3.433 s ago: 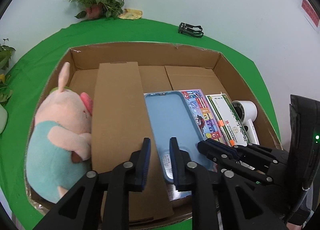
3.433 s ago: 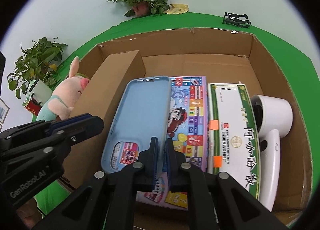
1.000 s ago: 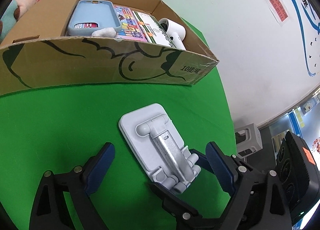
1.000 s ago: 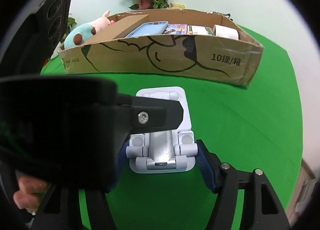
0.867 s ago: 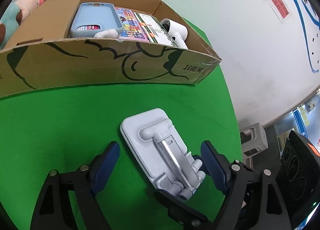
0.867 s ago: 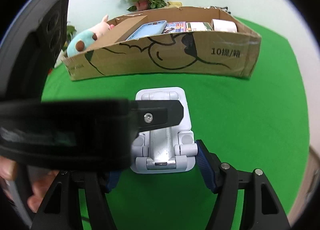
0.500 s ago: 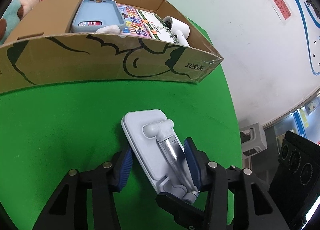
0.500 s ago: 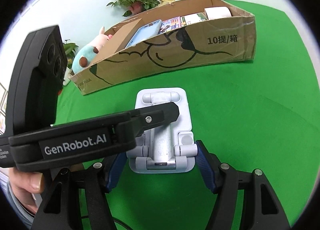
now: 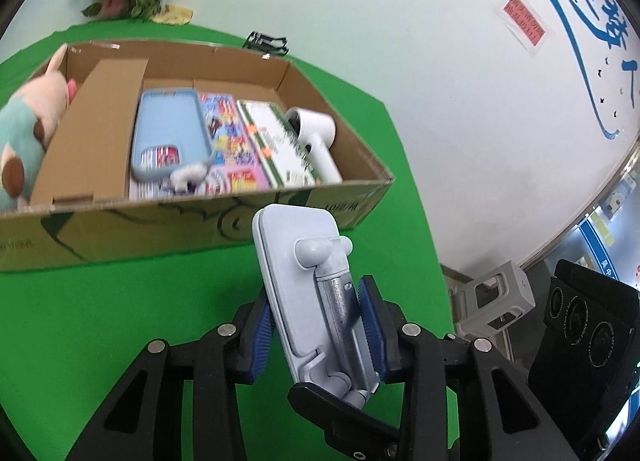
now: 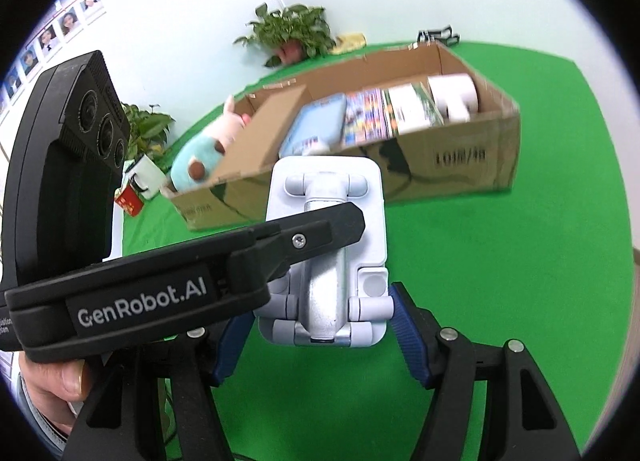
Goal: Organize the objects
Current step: 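Lift the phone stand with the right gripper and carry it over the box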
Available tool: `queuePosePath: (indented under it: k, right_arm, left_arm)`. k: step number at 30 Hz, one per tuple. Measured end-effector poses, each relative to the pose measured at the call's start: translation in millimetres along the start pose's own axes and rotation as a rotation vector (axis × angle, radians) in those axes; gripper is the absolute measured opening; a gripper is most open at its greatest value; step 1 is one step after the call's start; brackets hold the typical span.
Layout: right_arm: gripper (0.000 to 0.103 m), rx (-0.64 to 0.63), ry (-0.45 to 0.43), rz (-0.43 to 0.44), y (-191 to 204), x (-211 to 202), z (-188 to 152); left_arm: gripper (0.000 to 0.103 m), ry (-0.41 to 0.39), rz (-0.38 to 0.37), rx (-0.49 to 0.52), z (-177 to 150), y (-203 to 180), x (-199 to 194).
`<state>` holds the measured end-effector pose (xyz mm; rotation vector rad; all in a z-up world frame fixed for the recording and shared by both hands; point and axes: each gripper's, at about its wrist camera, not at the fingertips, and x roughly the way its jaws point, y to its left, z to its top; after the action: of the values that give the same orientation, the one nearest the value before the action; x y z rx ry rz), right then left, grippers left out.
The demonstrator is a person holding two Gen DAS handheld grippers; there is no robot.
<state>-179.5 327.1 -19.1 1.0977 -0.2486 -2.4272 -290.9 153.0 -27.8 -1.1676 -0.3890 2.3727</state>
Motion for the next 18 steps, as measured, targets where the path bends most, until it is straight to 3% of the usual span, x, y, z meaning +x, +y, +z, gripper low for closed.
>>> queuePosePath:
  k: [18]
  right_arm:
    - [0.065,-0.086,-0.097,-0.039,-1.1,-4.9,64.5]
  left_arm:
    - [0.036,-0.097,-0.03,0.094,70.1,-19.5,-16.6]
